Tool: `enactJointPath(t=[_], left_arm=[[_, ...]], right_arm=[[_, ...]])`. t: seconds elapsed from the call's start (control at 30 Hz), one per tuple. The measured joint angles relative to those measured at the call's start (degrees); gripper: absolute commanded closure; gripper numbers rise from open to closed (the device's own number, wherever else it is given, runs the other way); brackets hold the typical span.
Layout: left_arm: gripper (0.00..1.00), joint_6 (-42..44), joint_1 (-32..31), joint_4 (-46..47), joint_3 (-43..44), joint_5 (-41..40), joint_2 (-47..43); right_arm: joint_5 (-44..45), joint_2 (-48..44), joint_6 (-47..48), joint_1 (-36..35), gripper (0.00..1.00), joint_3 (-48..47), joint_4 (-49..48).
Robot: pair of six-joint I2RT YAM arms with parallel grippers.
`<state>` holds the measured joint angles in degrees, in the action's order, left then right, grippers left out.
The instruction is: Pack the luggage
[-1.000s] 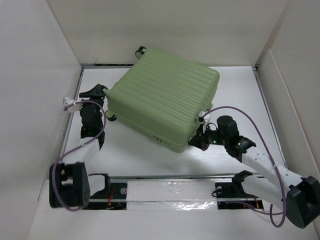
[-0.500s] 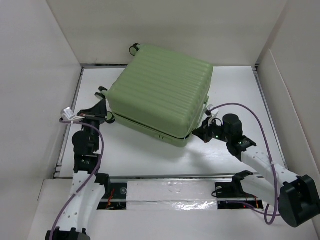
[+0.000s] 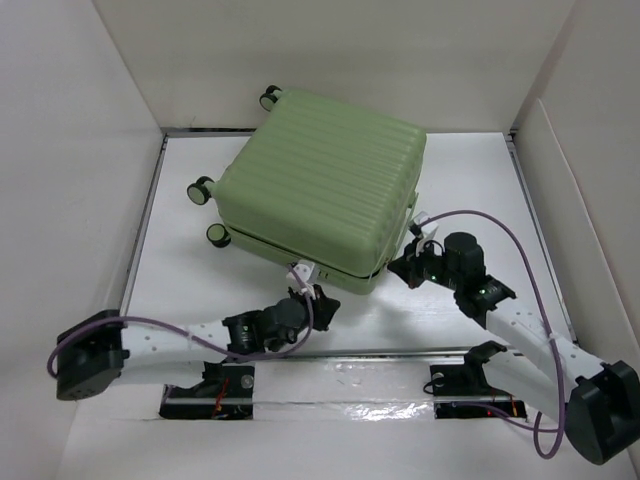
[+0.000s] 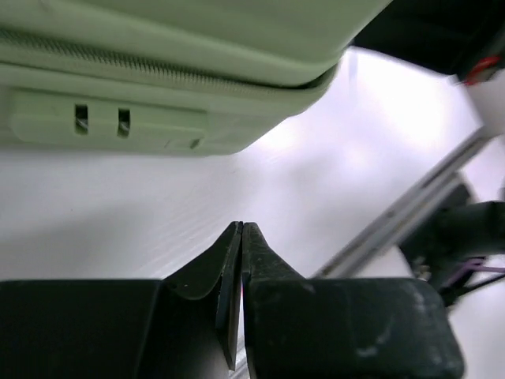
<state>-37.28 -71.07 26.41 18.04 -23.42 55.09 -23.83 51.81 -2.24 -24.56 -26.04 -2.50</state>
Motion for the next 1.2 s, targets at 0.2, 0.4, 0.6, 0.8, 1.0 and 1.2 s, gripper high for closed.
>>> enactJointPath(t=[0.2, 0.4, 0.6, 0.8, 1.0, 1.2], left_arm=[[1.00, 1.1, 2.4, 4.4, 4.7, -4.0, 14.1], [1.00, 1.2, 8.7, 10.1, 7.3, 2.5, 20.2], [1.00, 2.4, 10.1, 10.6, 10.3, 4.8, 24.1], [1.00, 2.9, 10.9, 10.7, 12.9, 4.2, 27.7], [1.00, 3.4, 14.1, 10.8, 14.0, 1.3, 29.1], [1.00, 3.3, 16.2, 10.9, 14.0, 3.4, 29.0]], right_arm=[[3.8, -1.2, 0.7, -4.1, 1.00, -0.1, 1.5], [11.3, -3.0, 1.0, -13.2, 1.00, -0.4, 5.1], [24.6, -2.8, 0.1, -22.3, 1.00, -1.4, 7.0], [37.6, 3.7, -5.3, -28.5, 1.00, -1.6, -0.3], [48.1, 13.1, -8.2, -32.9, 1.00, -3.5, -9.9], [51.9, 10.5, -8.1, -37.1, 1.00, -4.0, -7.6]])
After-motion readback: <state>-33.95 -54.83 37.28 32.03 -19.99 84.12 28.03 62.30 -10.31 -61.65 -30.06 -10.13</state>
